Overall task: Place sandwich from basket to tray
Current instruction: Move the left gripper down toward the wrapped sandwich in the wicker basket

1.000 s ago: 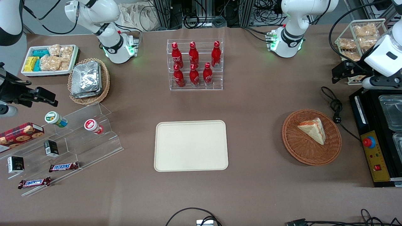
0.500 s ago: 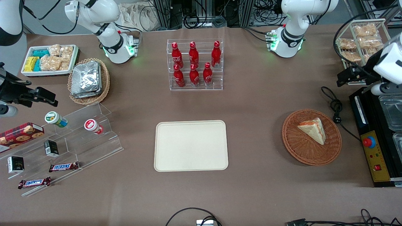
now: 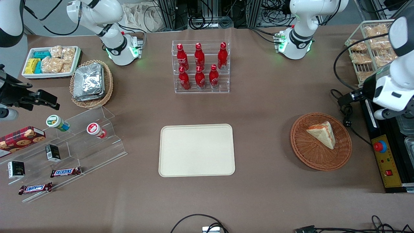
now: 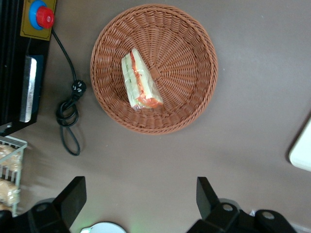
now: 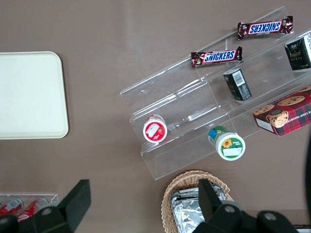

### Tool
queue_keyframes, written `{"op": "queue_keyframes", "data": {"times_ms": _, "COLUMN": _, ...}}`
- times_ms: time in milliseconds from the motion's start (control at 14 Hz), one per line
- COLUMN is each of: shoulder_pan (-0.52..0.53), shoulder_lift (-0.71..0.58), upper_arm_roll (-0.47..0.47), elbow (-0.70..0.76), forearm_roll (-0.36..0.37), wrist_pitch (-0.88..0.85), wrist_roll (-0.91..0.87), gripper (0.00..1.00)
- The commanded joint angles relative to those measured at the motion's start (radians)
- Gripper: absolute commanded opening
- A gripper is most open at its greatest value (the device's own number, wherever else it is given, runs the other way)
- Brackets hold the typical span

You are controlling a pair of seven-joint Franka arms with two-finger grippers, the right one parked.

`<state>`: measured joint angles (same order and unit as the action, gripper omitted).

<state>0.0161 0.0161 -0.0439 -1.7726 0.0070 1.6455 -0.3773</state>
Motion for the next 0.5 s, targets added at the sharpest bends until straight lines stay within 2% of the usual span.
{"op": "queue_keyframes", "data": {"times_ms": 0, "shoulder_pan": 0.002, "shoulder_lift": -0.070, "upper_arm_roll": 0.019, "elbow": -0.155, "forearm_roll": 0.010, "wrist_pitch": 0.136, "wrist_roll": -0.048, "gripper": 1.00}}
{"op": "queue_keyframes", "data": {"times_ms": 429, "shoulder_pan": 0.033, "shoulder_lift": -0.074, "upper_arm_roll": 0.026, "elbow": -0.330, "forearm_roll": 0.018, "wrist_pitch": 0.362, "wrist_roll": -0.123, "gripper": 1.00}}
